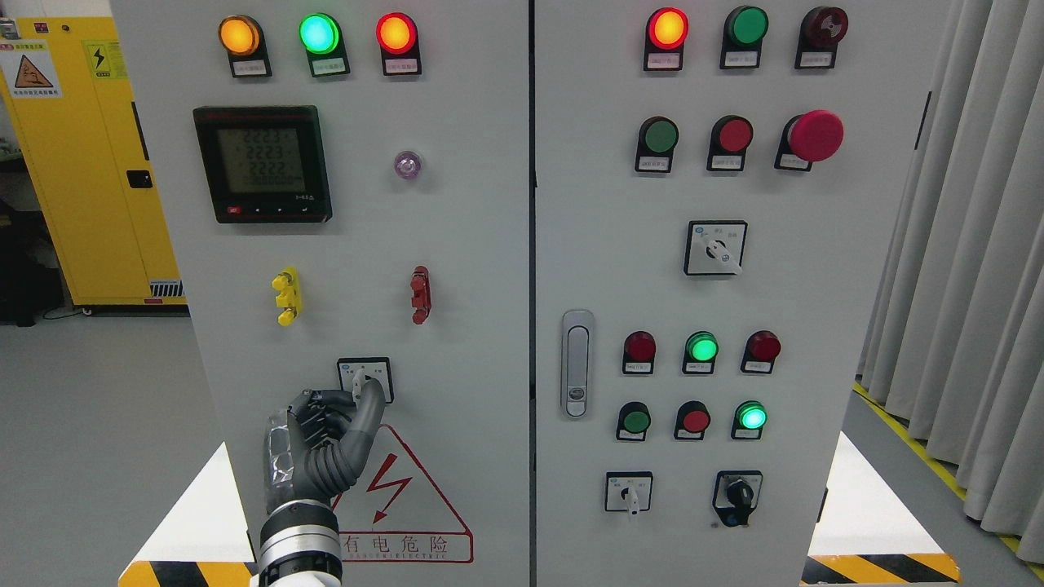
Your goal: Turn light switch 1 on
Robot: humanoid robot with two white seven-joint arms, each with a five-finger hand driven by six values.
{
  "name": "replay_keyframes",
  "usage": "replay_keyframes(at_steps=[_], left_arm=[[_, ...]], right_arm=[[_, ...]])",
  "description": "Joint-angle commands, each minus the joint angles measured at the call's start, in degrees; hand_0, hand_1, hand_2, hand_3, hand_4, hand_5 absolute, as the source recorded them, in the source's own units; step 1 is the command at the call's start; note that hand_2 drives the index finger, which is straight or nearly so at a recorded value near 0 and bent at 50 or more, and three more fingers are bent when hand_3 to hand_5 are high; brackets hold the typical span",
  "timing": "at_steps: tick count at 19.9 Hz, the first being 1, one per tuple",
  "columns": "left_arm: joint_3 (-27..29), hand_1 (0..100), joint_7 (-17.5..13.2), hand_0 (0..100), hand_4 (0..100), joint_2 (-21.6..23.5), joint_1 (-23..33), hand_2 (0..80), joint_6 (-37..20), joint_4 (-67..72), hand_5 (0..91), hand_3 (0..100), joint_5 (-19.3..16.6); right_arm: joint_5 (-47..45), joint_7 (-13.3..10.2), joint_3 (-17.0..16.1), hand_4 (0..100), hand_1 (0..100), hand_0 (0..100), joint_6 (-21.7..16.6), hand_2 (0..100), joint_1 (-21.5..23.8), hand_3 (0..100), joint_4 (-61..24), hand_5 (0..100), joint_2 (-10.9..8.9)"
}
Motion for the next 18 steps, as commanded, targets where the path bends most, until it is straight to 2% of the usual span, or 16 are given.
replay_keyframes(at_steps=[1, 10, 18], left_arm=[[0.0, 65, 0.0, 30, 88, 0.0, -0.1, 60.3, 0.0, 0.0, 84.0, 90, 0.0], [0.0, 62, 0.0, 40, 88, 0.0, -0.1, 60.5, 0.0, 0.0, 83.8, 90, 0.0], [0.0, 61, 0.0, 44, 88, 0.0, -0.4, 60.5, 0.0, 0.1, 83.7, 90, 0.0]], right_arm=[[0.0, 0.0, 0.0, 0, 50, 0, 0.0, 4, 0.0, 0, 0.0, 0, 0.00], [0.0, 0.0, 0.0, 0, 50, 0, 0.0, 4, 0.0, 0, 0.0, 0, 0.00], [0.0, 0.0, 0.0, 0, 50, 0, 0.0, 4, 0.0, 0, 0.0, 0, 0.00]])
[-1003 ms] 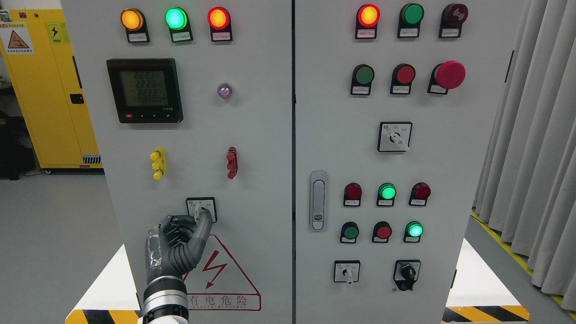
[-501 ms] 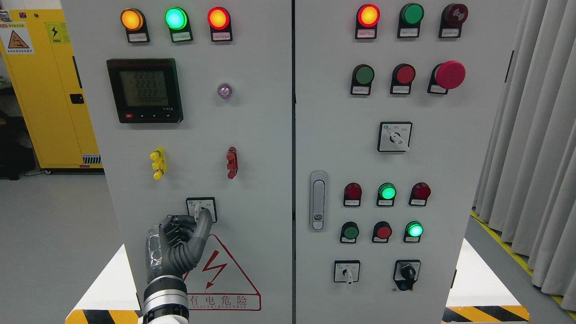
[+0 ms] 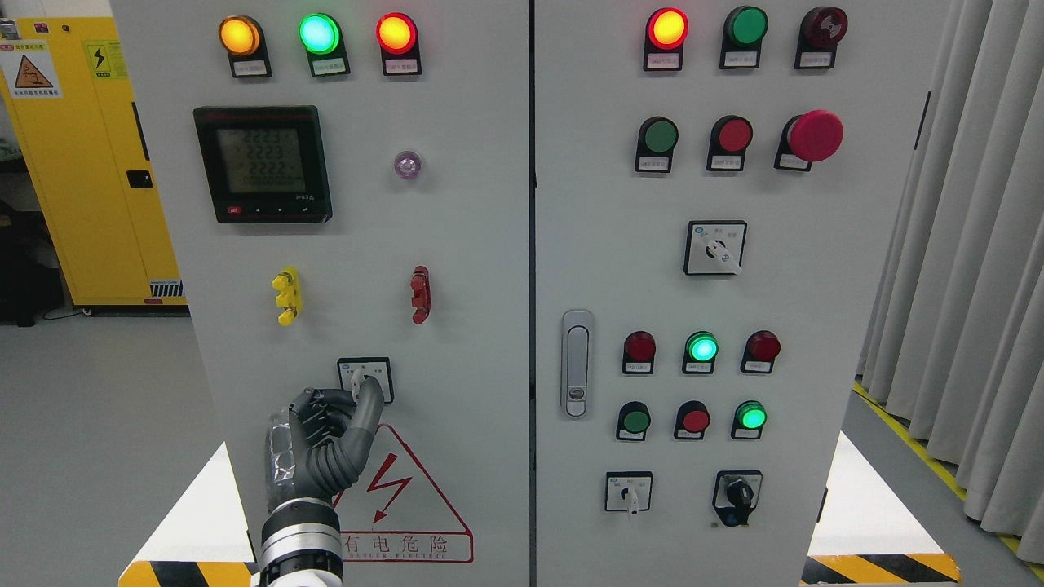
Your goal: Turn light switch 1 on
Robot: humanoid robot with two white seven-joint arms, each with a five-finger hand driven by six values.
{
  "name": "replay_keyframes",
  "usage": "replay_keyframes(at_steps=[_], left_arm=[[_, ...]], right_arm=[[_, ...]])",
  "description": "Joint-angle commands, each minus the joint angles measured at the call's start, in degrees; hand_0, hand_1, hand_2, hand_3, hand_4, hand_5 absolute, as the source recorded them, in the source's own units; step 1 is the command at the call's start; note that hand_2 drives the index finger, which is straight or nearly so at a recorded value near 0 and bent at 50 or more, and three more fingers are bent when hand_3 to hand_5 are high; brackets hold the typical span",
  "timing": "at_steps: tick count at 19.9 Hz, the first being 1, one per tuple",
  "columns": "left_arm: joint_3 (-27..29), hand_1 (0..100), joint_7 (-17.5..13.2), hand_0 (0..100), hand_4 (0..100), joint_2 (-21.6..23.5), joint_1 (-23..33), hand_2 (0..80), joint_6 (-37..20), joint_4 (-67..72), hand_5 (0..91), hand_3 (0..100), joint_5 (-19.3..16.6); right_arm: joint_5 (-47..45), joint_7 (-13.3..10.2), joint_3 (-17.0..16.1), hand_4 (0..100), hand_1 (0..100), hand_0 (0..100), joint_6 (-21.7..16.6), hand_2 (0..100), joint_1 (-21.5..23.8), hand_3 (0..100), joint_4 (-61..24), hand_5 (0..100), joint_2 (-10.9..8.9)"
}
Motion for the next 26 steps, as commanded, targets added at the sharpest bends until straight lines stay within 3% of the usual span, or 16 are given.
replay_keyframes(at_steps=[1, 26], left_arm=[[0.0, 61, -0.2, 44, 88, 0.0, -0.1, 60.5, 0.0, 0.1, 83.7, 90, 0.0], [-0.2, 58, -0.3, 48, 88, 0.0, -0.1, 63.0, -0.1, 0.6, 83.3, 91, 0.1]], right_arm=[[0.0, 0.0, 0.0, 0, 50, 0, 0.0, 4, 0.0, 0, 0.0, 0, 0.00], [0.0, 0.0, 0.0, 0, 50, 0, 0.0, 4, 0.0, 0, 0.0, 0, 0.00]])
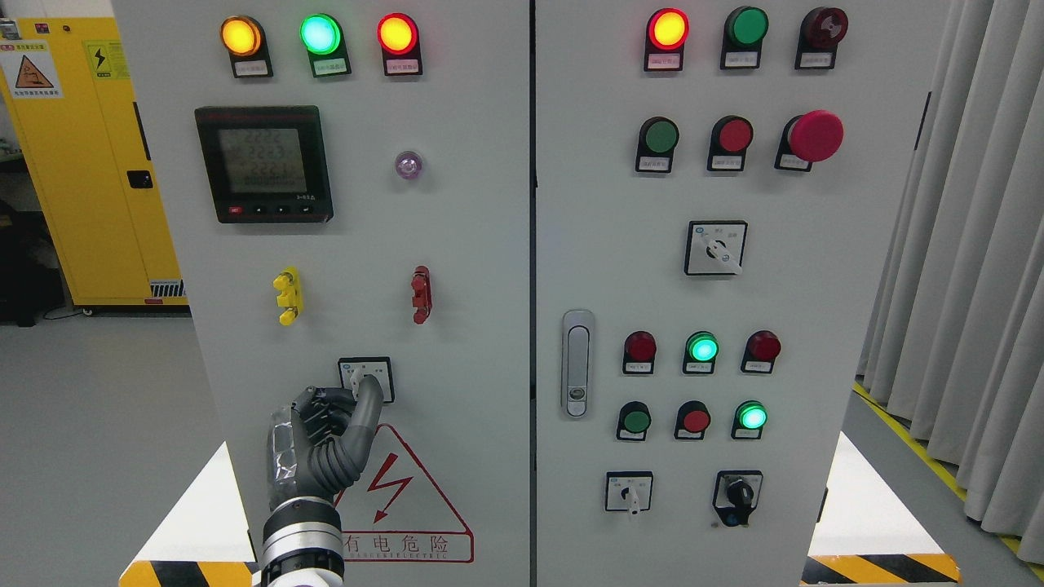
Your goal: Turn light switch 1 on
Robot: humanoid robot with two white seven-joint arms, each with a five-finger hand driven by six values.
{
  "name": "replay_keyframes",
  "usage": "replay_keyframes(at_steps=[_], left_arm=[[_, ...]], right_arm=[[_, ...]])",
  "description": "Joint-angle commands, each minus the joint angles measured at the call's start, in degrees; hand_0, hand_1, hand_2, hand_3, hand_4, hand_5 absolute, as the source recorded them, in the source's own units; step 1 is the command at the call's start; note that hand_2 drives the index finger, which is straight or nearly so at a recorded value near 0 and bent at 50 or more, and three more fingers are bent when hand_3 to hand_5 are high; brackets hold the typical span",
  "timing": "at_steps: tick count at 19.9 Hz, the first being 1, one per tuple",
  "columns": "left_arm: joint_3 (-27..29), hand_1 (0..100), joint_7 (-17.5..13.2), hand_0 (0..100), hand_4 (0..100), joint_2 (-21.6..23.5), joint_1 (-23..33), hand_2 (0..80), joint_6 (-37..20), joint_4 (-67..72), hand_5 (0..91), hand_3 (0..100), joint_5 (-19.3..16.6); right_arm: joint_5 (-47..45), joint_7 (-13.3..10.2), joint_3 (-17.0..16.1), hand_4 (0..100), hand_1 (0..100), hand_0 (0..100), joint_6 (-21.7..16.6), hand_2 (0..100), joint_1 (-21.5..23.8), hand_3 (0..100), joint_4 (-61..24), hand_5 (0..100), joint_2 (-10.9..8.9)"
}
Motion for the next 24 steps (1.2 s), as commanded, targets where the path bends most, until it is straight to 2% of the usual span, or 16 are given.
replay_keyframes(at_steps=[1, 24], left_arm=[[0.0, 57, 0.0, 48, 88, 0.0, 0.0, 63.1, 0.0, 0.4, 83.3, 91, 0.1], [0.0, 56, 0.0, 44, 89, 0.0, -0.4, 62.9, -0.1, 0.5, 83.2, 91, 0.1]], right_arm=[[0.0, 0.0, 0.0, 0, 50, 0, 0.0, 4, 0.0, 0, 0.0, 0, 0.00], [0.0, 0.0, 0.0, 0, 50, 0, 0.0, 4, 0.0, 0, 0.0, 0, 0.00]])
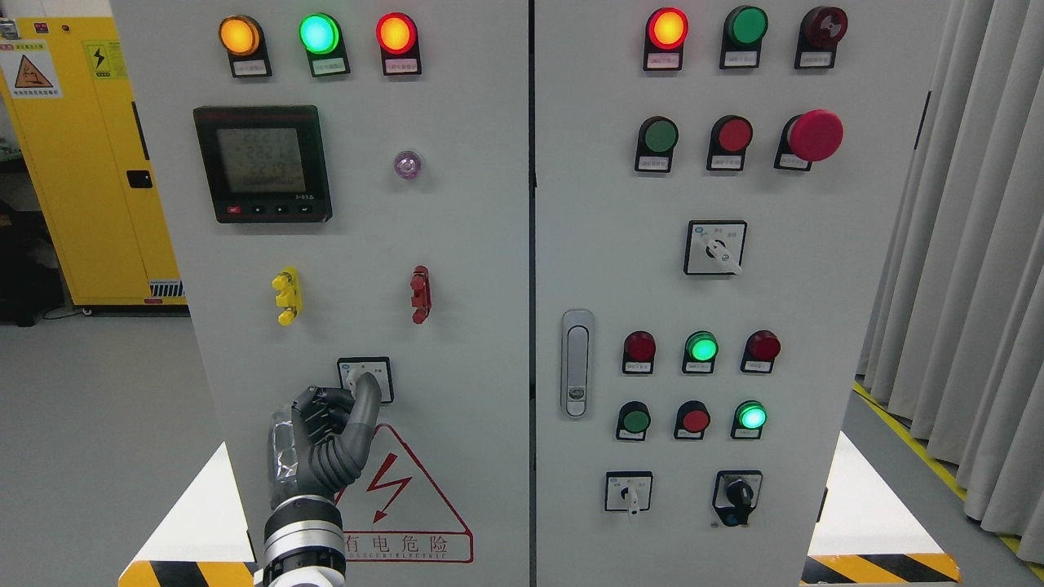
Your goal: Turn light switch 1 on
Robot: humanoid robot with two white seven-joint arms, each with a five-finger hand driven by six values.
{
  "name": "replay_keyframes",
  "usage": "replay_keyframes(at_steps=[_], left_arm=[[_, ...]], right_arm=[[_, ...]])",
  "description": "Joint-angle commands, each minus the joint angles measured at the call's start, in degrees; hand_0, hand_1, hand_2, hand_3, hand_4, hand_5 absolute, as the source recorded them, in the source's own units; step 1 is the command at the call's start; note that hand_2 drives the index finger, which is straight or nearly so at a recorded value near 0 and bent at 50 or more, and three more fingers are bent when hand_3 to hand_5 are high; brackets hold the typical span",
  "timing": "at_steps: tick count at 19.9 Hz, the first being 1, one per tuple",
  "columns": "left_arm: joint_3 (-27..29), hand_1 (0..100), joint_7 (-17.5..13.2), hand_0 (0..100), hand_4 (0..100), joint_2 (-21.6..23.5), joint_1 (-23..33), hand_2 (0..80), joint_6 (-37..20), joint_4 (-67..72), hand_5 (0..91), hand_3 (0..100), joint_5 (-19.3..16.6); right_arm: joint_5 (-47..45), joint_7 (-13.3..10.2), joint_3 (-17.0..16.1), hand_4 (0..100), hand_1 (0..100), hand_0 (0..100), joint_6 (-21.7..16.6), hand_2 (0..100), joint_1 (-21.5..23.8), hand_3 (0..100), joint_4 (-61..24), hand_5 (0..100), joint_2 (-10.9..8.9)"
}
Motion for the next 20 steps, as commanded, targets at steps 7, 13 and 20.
replay_keyframes(at_steps=[7, 13, 20], left_arm=[[0.0, 55, -0.1, 44, 89, 0.0, 0.0, 63.1, 0.0, 0.1, 83.1, 91, 0.0], [-0.4, 55, -0.1, 45, 88, 0.0, 0.0, 63.7, 0.0, 0.1, 82.8, 91, 0.0], [-0.7, 55, -0.1, 46, 89, 0.0, 0.0, 63.8, 0.0, 0.1, 82.9, 91, 0.0]], right_arm=[[0.0, 0.0, 0.0, 0, 50, 0, 0.0, 4, 0.0, 0, 0.0, 0, 0.00], [0.0, 0.0, 0.0, 0, 50, 0, 0.0, 4, 0.0, 0, 0.0, 0, 0.00], [0.0, 0.0, 0.0, 0, 50, 0, 0.0, 4, 0.0, 0, 0.0, 0, 0.00]])
